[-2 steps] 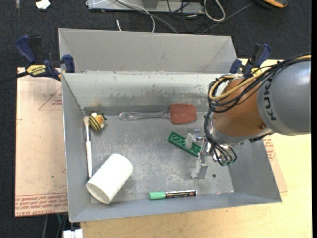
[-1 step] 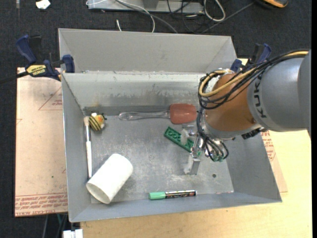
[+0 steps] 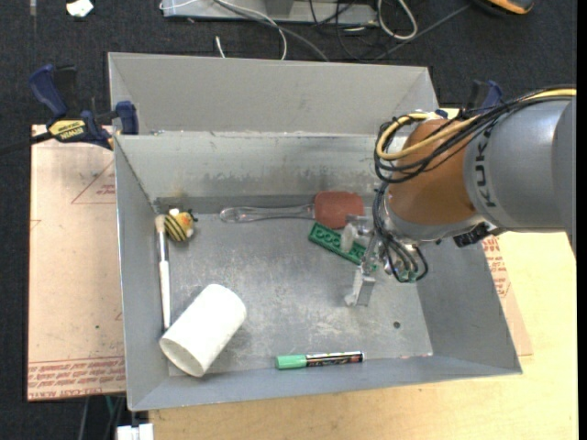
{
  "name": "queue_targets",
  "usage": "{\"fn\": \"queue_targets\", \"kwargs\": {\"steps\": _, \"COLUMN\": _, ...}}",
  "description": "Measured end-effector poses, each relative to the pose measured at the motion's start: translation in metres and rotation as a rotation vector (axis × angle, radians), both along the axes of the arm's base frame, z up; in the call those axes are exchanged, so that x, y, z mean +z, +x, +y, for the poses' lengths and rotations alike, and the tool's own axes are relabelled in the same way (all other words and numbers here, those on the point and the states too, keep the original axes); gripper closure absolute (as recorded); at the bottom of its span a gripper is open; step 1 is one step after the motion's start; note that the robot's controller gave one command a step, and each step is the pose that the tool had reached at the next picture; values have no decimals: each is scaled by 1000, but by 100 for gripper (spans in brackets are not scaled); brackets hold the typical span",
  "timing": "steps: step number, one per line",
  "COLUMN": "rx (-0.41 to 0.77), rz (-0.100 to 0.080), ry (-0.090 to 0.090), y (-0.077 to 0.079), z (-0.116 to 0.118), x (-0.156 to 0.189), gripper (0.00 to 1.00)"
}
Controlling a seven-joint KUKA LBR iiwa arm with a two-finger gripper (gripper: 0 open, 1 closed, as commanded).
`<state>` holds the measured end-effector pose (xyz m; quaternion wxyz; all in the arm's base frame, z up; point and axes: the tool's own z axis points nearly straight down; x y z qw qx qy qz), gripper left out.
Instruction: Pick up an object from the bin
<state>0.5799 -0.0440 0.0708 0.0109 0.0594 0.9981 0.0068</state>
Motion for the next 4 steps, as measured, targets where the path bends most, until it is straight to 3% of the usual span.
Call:
{"fn": "queue_targets", "kwargs": {"steps": 1, "rx": 39, "rz": -5, "ry": 1, "y": -10, "z": -24, "x": 4, "gripper": 100}}
{"fn": "queue_targets", "kwargs": {"steps": 2, "rx": 39, "rz": -5, "ry": 1, "y": -10, "z": -24, "x": 4, "gripper": 100}}
{"fn": "queue_targets", "kwargs": {"steps": 3, "rx": 63, "rz": -3, "ry": 1, "y": -14, "z": -19, "x": 56, "gripper": 100}}
{"fn": "queue_targets", "kwargs": {"steps": 4, "rx": 23, "rz": -7, "ry": 2, "y": -7, "z": -19, "x": 29, "gripper": 100}}
